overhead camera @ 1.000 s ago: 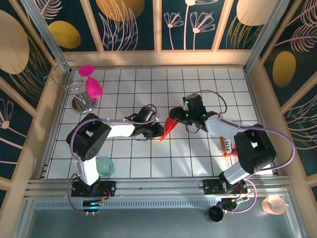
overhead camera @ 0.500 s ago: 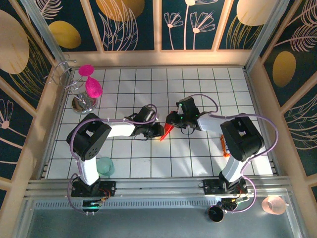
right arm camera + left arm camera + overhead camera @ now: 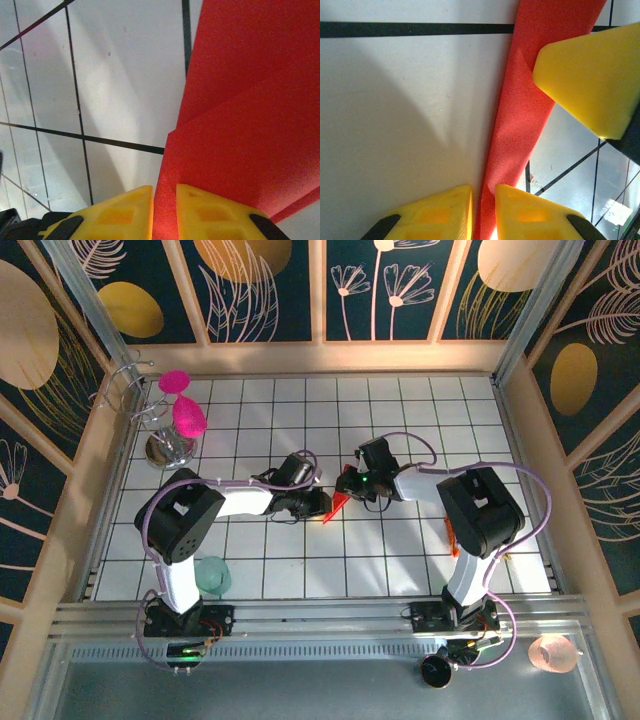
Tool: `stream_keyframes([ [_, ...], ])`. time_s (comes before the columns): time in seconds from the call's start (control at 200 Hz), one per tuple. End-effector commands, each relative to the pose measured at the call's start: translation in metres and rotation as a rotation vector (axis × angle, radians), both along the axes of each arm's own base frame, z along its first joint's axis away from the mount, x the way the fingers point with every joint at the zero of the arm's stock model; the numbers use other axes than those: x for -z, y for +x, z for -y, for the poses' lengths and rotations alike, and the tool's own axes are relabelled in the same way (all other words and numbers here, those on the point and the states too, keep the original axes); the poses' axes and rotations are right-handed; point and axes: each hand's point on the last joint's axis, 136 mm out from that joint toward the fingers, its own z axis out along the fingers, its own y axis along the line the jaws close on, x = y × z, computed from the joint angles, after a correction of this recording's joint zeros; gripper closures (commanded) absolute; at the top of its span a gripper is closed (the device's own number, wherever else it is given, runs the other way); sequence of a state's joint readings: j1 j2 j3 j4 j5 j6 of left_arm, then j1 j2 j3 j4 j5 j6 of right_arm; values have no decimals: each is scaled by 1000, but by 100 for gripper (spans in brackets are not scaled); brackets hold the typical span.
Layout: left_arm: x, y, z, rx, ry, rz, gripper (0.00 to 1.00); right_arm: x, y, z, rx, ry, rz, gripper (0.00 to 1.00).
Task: Fold a paper plane with a square sheet of paper (pick it up from the middle)
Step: Fold the wing for the fifth time at the center of the table.
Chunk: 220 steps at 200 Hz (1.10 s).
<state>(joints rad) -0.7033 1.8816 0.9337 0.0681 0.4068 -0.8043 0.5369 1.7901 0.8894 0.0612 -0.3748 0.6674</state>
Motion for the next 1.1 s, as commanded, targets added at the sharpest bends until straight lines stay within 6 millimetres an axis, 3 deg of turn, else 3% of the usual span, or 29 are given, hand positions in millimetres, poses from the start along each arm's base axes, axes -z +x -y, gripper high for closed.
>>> stream_keyframes([
  [0.0, 71, -26, -37, -1, 226, -88, 80, 4, 2, 1, 8, -33, -8, 80],
  [0.516, 69, -28, -36, 4, 226, -87, 81, 17, -1, 5, 8, -60, -39, 80],
  [0.621, 53, -22, -31, 6, 204, -52, 81, 21, -2, 7, 8, -72, -46, 80],
  [0.881, -26, 9, -8, -1, 79, 127, 76, 18, -3, 7, 8, -66, -37, 80],
  [1.096, -31, 8, 0, 11, 31, 116, 79, -3, 1, -1, -5, 6, 13, 79],
])
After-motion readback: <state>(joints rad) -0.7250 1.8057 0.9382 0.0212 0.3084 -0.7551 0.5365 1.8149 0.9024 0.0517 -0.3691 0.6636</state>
